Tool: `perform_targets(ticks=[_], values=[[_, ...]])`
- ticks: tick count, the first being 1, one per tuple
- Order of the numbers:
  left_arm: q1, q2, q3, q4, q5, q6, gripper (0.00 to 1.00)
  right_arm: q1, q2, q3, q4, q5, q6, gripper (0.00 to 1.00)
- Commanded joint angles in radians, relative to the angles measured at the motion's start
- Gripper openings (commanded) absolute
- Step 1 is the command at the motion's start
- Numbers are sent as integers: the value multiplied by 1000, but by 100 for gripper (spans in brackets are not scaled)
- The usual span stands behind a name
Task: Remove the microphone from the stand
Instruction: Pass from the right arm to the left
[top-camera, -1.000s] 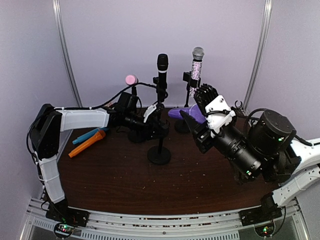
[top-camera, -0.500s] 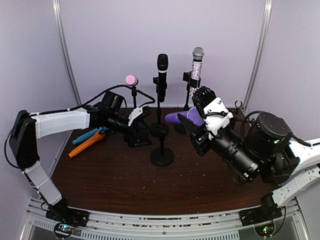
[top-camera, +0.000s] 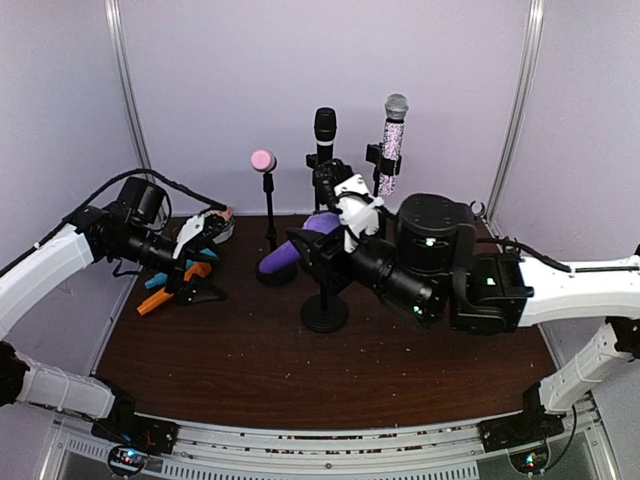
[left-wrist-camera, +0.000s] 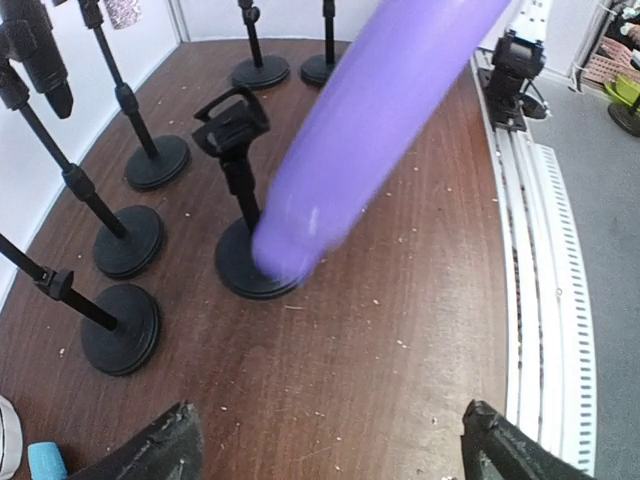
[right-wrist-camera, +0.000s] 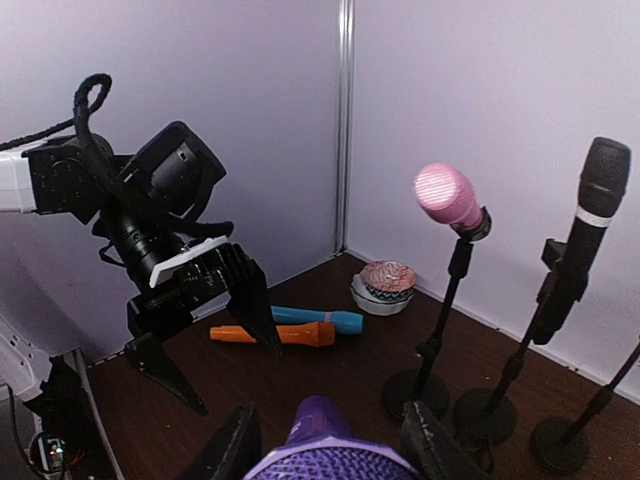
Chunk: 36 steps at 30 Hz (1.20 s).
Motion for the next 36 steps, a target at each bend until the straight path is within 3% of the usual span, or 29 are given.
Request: perform_targets(ticks=[1, 9, 19, 21, 25, 29, 33, 36], values=[[-1, -37, -9, -92, 42, 48, 90, -48, 115, 124, -49, -266, 189, 0], [-1, -43, -15, -73, 44, 13, 76, -69, 315, 323, -57, -430, 254, 0], [-1, -58, -24, -74, 74, 9, 28, -97, 347, 274, 76, -429, 328, 0], [-1, -59, -31, -74, 92, 9, 30, -105, 351, 261, 105, -438, 350, 0], [0, -49, -32, -75, 125, 5, 48, -113, 368, 258, 141, -448, 379, 0], [0, -39, -24, -81, 137, 9, 46, -116, 382, 263, 155, -460, 400, 0], [0, -35, -11, -95, 126, 20, 25, -117, 379, 256, 150, -456, 399, 0], [0, -44, -12, -96, 89, 22, 0, -120, 355, 223, 148, -436, 395, 23]])
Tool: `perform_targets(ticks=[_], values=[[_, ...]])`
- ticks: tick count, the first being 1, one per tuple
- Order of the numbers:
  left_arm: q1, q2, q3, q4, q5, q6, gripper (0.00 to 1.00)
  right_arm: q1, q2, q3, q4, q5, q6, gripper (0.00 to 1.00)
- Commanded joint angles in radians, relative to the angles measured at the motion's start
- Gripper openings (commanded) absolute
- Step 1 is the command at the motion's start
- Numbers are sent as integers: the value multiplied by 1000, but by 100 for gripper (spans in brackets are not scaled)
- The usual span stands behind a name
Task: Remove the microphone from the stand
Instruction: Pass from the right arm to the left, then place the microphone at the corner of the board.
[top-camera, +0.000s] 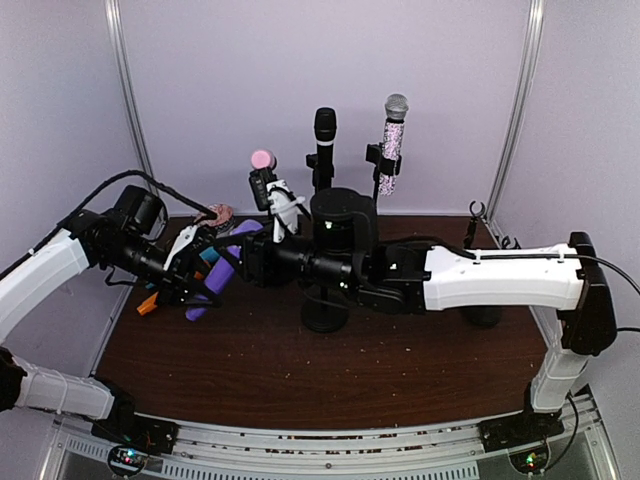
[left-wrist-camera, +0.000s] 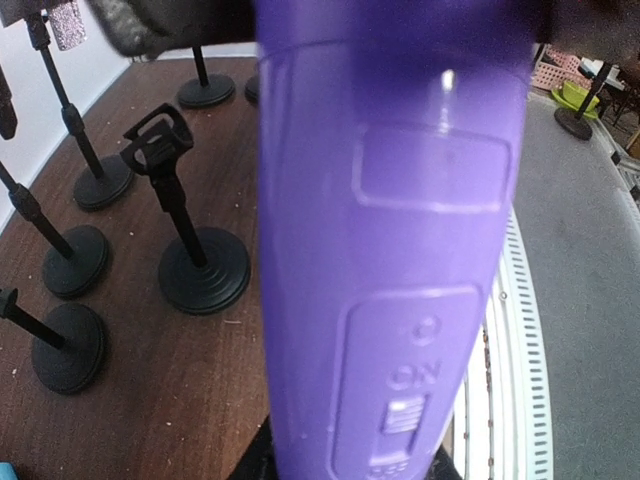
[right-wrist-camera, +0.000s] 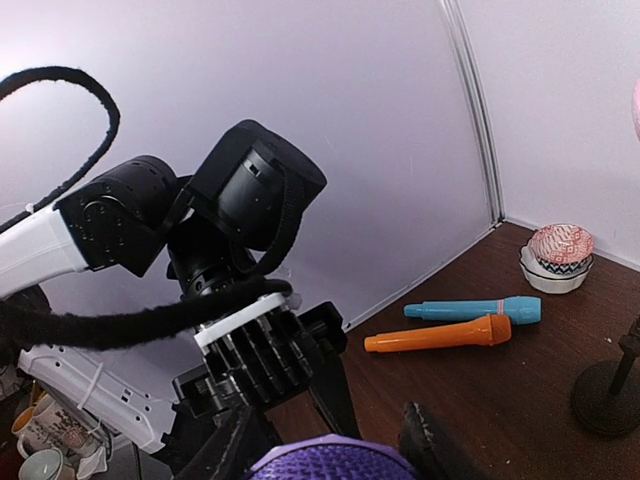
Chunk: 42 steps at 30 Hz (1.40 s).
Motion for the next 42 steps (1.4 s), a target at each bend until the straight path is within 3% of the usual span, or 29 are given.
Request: perform_targets(ticks=[1, 3, 5, 12, 22, 29, 37, 42], values=[[6, -2, 9, 31, -57, -27, 0, 3, -34, -54, 41, 52, 17, 36], [9, -6, -5, 23, -98, -17, 0, 0, -64, -89, 30, 89, 2, 54], [20, -13, -31, 34, -157, -15, 0, -3, -105, -127, 4, 133, -18, 65], [192, 38, -119, 93, -406, -10, 0, -6, -293, -325, -41, 281, -83, 80], [255, 238, -243, 313, -830, 5, 0, -10, -468, -503, -80, 469, -95, 83], [255, 383, -271, 457, -985, -8, 0, -9, -462, -499, -178, 579, -83, 83], [255, 415, -277, 481, -996, -27, 44, -9, -414, -443, -256, 627, -110, 83], [255, 391, -281, 458, -963, -39, 54, -18, -371, -398, -283, 612, -119, 85]])
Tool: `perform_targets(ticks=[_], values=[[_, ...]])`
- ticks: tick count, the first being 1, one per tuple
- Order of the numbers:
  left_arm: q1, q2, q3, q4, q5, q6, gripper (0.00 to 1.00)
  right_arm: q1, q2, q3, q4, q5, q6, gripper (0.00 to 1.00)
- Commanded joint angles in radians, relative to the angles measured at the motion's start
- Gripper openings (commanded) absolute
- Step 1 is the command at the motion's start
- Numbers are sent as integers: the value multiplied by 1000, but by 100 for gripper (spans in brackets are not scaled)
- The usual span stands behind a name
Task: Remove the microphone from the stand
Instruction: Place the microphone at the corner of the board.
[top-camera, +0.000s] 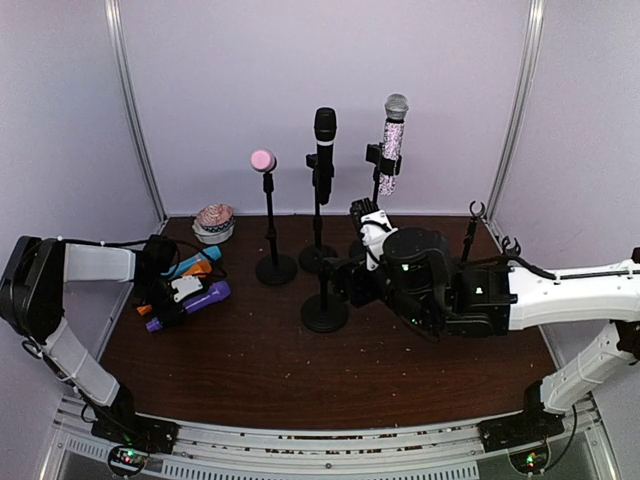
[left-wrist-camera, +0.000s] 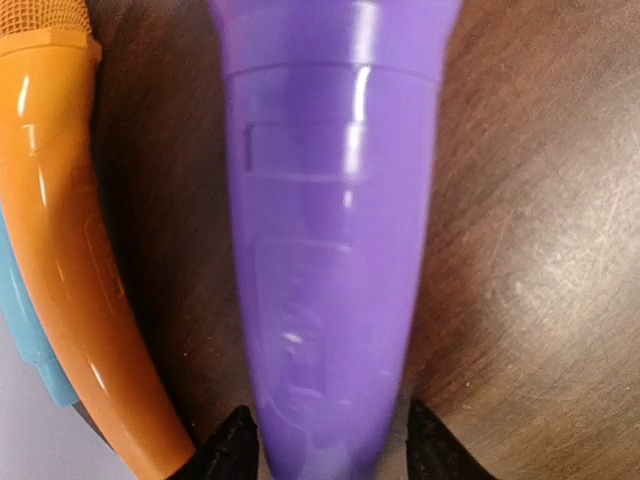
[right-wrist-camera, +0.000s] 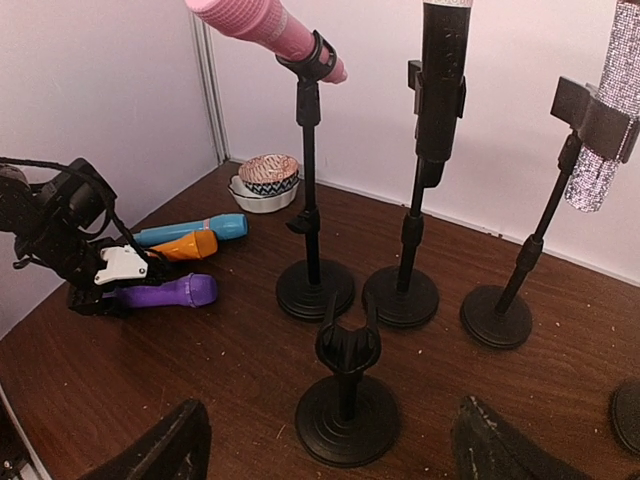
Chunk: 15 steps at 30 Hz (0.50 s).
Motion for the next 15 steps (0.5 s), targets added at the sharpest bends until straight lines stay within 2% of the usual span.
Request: perform_targets(ticks=[1, 12, 15], values=[[6, -42, -6, 7, 31, -26, 55, -17, 45, 85, -63, 17, -8, 85], [6, -188, 127, -202, 251, -101, 60, -81, 250, 369, -325, -71, 10, 85], [6, -221, 176, -288, 317, -109, 75, -99, 295, 401, -354, -71, 0, 85]])
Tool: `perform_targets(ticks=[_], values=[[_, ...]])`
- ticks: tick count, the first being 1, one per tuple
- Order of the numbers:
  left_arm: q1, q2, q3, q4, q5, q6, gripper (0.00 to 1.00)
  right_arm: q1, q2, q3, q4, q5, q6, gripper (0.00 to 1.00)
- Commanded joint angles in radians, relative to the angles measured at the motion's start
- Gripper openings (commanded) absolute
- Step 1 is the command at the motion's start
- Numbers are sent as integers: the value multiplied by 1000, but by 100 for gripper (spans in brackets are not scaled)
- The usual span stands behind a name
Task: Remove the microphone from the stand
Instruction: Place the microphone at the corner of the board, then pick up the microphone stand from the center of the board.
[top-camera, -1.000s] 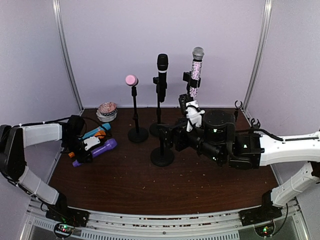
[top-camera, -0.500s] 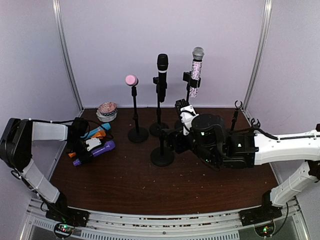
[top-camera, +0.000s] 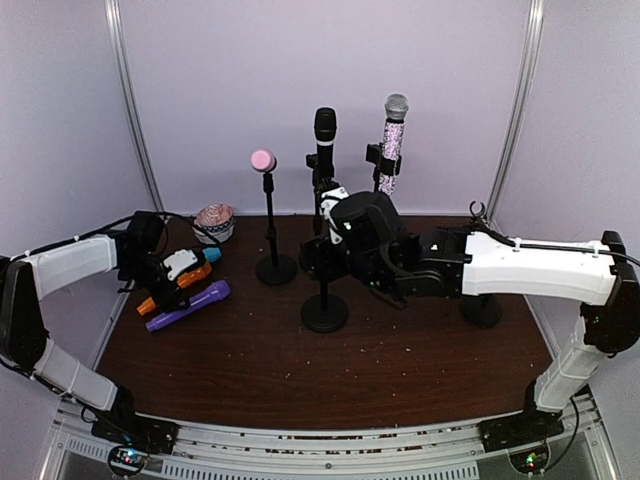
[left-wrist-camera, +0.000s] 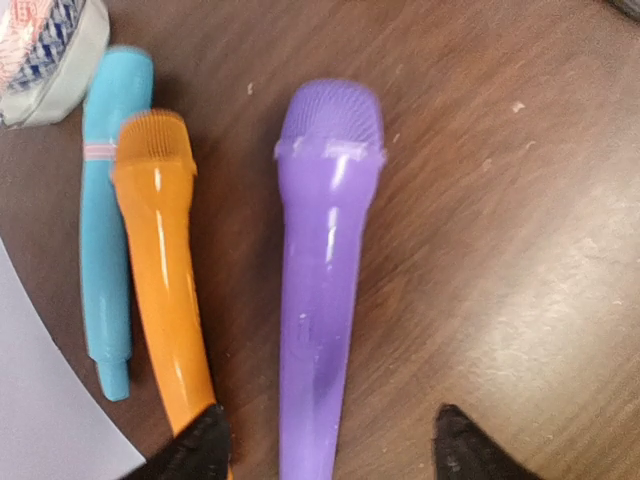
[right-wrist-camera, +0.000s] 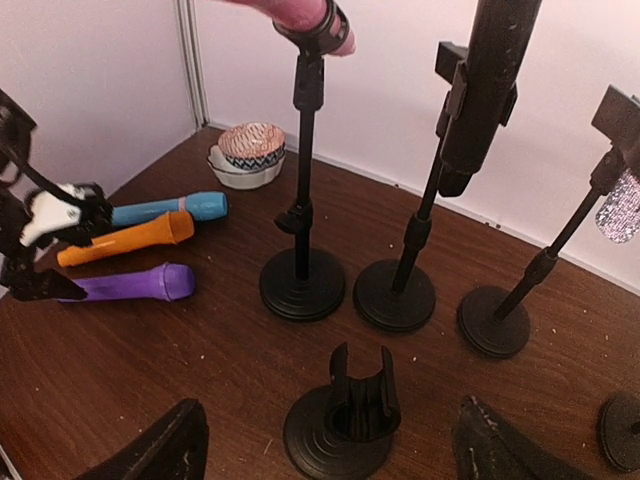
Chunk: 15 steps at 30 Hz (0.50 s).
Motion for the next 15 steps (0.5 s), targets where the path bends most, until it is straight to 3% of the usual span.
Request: perform_targets(ticks=[1, 4, 5, 6, 15], values=[[6, -62, 87, -142, 147, -42, 77, -31, 62, 50, -110, -22, -2, 85], [6, -92, 117, -179, 177, -51, 82, -60, 90, 53, -109, -46, -5, 84], [6, -104, 124, -189, 186, -53, 93, -71, 99, 53, -104, -60, -7, 83], [6, -110, 132, -196, 195, -58, 97, -83, 109, 55, -100, -72, -11, 82], [6, -144, 167, -242, 216, -69, 98, -118, 198, 113, -95, -115, -39, 72]])
